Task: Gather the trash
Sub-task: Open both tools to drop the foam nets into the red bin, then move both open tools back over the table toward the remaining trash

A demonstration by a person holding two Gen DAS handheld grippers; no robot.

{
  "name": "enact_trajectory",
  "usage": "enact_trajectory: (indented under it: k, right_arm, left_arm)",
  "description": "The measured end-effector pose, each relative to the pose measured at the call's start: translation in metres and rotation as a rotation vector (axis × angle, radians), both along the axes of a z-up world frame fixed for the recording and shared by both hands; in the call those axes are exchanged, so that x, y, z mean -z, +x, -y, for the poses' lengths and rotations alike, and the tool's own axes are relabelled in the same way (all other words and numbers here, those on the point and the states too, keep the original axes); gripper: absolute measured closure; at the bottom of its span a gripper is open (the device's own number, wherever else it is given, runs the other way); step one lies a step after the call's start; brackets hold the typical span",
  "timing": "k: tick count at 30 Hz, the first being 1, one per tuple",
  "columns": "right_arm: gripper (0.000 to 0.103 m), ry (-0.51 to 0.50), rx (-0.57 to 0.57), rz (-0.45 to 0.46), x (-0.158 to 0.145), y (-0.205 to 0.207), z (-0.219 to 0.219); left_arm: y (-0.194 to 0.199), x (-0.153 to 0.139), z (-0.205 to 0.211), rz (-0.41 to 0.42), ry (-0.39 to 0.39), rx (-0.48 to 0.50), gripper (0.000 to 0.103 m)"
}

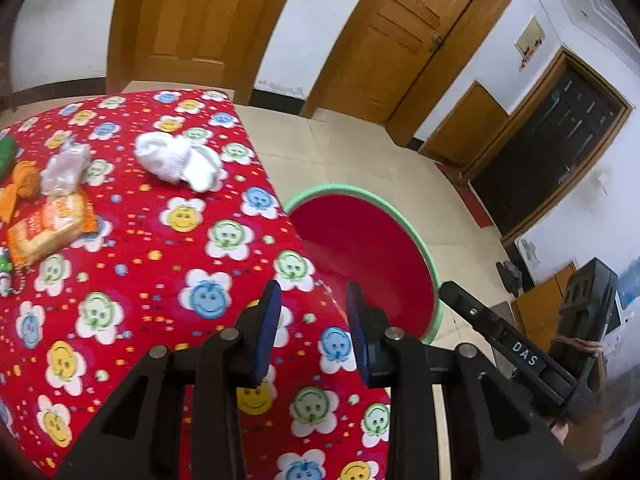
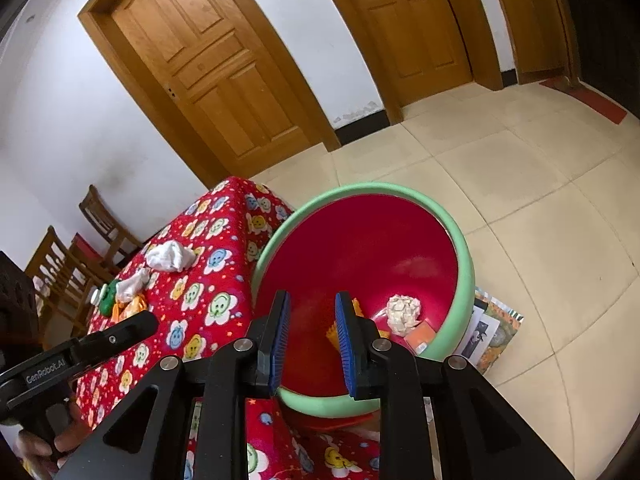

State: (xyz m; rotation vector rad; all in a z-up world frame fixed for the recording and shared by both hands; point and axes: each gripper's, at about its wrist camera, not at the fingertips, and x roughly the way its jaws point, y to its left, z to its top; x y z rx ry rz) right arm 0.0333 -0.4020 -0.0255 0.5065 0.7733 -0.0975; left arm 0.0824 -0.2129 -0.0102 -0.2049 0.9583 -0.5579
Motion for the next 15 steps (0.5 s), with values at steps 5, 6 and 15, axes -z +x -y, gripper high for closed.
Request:
enact_trajectory:
  k: [5, 6, 15]
  right_arm:
    - [0.079, -0.01, -0.017, 0.007, -0.007, -0.001, -0.008]
    - [0.079, -0.013, -0.021, 0.009, -0.008, -0.001, -0.01]
    - [0.079, -0.026, -0.075, 0.024, -0.021, 0.003, -0.033]
  left_arm:
    - [0.0, -0.007, -0.022, 0.027, 0.012, -0.061, 0.071]
    - [0.0, -0.007, -0.027, 0.032, 0.014, -0.071, 0.071]
    - [0.003, -0.01, -0.082, 0.034, 0.014, -0.188, 0.071]
